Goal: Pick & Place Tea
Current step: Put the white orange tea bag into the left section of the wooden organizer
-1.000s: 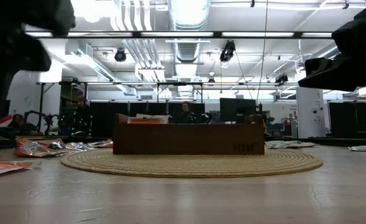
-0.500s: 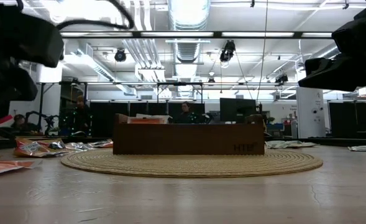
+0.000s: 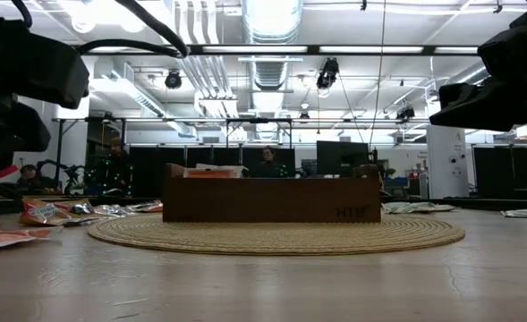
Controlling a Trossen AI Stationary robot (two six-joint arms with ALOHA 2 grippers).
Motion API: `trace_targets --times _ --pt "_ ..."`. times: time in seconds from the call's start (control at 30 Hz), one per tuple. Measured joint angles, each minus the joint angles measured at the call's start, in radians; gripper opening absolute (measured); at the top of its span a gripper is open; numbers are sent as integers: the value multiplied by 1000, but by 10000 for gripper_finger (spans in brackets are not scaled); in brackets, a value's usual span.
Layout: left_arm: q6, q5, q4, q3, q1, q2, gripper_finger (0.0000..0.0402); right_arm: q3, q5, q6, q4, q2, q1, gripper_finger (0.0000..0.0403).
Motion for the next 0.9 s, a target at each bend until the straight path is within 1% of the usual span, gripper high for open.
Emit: trace_targets --times 0.1,0.13,0.37,0.5,0.7,0.9 --pt "16 1 0 0 0 0 18 0 0 0 0 0 0 9" --pt "17 1 0 0 0 0 10 0 0 0 0 0 0 9" --pt "34 1 -2 5 0 0 1 0 0 0 0 0 0 9" --pt "82 -13 -9 43 1 0 1 0 0 0 0 0 0 9" --pt "200 -128 -85 148 16 -1 0 0 0 0 0 0 0 9" --pt "279 -307 -264 284 54 -1 0 0 0 0 0 0 0 9"
